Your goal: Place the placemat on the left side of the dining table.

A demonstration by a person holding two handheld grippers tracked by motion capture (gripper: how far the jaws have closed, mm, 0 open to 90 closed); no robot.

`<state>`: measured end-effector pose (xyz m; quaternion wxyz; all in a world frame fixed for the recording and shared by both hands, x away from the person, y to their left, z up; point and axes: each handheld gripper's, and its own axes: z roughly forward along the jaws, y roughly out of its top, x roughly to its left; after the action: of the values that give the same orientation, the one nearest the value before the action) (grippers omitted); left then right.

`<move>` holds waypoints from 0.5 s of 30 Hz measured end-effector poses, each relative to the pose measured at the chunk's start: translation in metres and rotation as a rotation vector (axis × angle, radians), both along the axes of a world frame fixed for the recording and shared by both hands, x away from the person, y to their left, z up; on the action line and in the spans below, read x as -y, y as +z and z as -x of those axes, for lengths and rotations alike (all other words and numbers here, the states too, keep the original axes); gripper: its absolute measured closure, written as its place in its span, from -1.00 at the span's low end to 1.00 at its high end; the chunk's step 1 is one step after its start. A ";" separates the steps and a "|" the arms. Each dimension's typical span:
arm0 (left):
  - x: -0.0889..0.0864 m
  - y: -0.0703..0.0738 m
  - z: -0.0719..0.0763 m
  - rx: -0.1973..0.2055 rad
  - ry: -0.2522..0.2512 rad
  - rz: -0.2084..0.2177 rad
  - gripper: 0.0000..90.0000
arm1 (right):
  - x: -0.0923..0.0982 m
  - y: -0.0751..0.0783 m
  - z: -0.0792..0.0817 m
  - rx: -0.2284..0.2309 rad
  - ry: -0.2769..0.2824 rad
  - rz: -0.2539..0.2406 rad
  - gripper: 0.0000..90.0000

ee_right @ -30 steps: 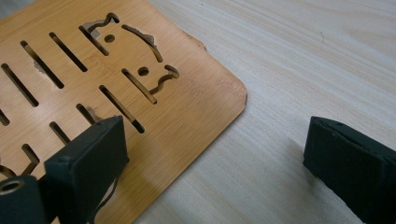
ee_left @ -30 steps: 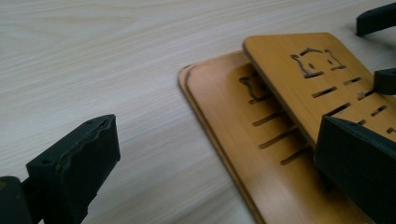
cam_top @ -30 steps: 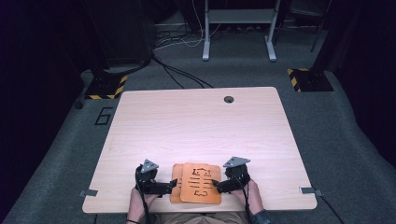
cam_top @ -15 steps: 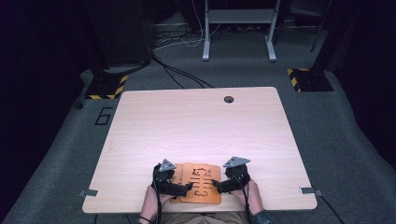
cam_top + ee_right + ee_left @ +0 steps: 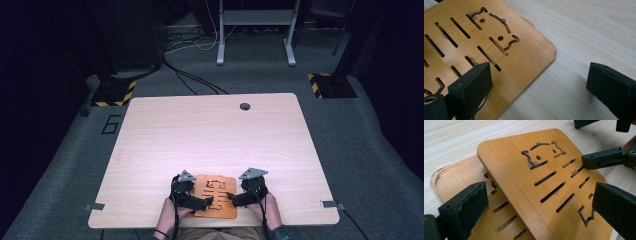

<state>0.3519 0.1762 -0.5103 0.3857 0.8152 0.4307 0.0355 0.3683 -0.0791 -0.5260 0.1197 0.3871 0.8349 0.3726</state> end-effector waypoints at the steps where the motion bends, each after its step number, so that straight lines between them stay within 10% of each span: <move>1: 0.001 0.000 0.000 0.002 -0.007 0.001 -1.00 | 0.000 0.000 0.000 0.000 0.000 0.000 -0.88; 15: 0.002 0.002 0.000 -0.008 -0.008 0.005 -0.83 | 0.000 0.000 0.000 0.000 -0.002 -0.001 -0.88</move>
<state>0.3514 0.1740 -0.5078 0.3862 0.8161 0.4289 0.0294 0.3682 -0.0792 -0.5260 0.1199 0.3880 0.8343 0.3729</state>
